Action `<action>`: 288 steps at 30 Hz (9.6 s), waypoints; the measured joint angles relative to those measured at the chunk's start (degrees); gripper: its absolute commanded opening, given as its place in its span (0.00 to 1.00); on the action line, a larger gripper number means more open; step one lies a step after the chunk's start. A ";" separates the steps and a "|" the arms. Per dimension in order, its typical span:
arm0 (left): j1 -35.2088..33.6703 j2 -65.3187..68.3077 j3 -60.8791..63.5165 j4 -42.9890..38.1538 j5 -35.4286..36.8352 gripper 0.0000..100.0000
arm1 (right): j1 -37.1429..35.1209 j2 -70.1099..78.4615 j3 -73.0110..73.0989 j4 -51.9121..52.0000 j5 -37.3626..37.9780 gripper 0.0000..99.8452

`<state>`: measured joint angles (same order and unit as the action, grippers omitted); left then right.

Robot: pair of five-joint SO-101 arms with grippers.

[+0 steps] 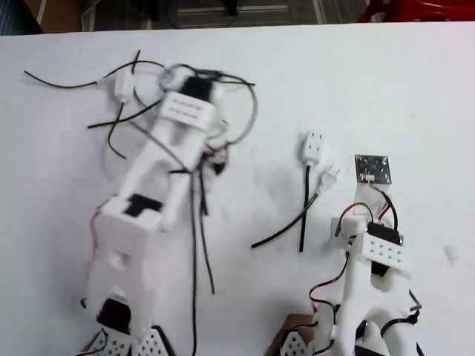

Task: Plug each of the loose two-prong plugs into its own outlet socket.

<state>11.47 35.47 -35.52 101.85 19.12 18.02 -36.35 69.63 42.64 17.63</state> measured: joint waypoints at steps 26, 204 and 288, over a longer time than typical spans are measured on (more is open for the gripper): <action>-24.53 31.82 -32.09 -41.49 -30.24 0.14 | 0.00 -0.09 0.70 0.00 0.00 0.02; -37.10 -32.53 64.88 -50.81 2.02 0.28 | -20.57 46.59 -98.20 55.82 -40.62 0.36; -45.80 -32.53 64.97 -53.10 12.13 0.28 | -63.65 102.68 -150.95 52.84 -50.02 0.32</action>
<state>-34.33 2.95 29.45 48.75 31.25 -45.63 66.33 -81.32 95.47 -32.40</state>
